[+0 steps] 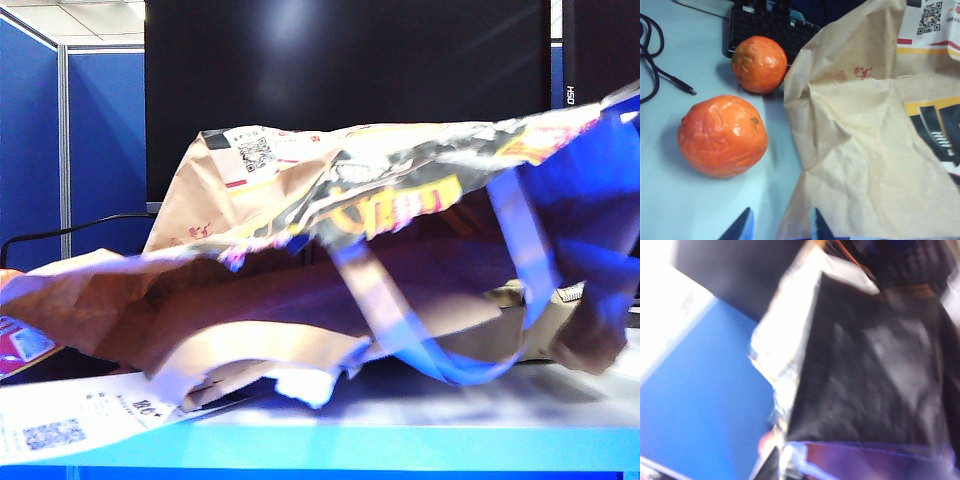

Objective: Open the paper bag and put two oranges into the paper bag.

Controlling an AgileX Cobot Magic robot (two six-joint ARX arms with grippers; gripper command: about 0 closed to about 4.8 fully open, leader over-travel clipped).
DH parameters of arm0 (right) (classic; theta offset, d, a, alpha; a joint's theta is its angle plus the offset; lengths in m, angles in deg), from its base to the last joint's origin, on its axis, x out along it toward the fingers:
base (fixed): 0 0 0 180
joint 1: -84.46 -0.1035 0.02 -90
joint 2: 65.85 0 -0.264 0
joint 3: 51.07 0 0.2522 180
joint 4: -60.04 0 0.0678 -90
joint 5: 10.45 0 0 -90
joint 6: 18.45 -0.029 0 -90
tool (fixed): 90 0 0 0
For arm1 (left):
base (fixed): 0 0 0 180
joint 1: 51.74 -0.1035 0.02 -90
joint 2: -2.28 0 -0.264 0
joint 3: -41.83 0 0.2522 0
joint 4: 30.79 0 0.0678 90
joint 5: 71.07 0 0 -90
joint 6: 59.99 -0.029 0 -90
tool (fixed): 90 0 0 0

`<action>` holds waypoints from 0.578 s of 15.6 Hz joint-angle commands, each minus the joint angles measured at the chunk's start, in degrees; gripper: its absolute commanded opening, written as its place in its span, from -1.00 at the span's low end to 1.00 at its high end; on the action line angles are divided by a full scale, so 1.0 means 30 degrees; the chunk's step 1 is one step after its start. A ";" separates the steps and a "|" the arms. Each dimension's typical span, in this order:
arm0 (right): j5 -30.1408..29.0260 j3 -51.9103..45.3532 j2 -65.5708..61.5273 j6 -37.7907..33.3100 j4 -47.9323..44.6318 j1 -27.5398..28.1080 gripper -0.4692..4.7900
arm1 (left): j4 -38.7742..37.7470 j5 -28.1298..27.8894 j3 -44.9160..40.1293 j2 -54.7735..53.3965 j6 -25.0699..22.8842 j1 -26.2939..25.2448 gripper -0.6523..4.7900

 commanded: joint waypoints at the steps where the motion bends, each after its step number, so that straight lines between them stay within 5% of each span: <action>1: 0.0029 -0.0109 -0.0015 -0.0321 -0.1348 -0.0015 -0.64 | 0.0255 -0.0066 0.0146 0.0007 -0.0117 -0.0015 -0.18; 3: -0.0299 -0.0095 -0.0015 -0.1370 -0.1661 -0.0029 -0.08 | 0.0255 -0.0066 0.0146 0.0007 -0.0605 -0.0015 -0.18; 6: -0.4226 0.0495 -0.0022 -0.3206 -0.3599 -0.0051 -0.03 | 0.0255 -0.0073 0.0146 0.0007 -0.0612 -0.0015 -0.18; 7: -0.6368 0.2295 -0.0102 -0.1596 -0.1217 -0.0051 -0.03 | 0.0248 -0.0073 0.0146 0.0007 -0.1107 -0.0015 -0.18; 9: -0.6659 0.6091 -0.1086 0.3665 0.4495 -0.0051 -0.03 | 0.0255 -0.0204 0.0146 0.0007 -0.1392 -0.0015 -0.18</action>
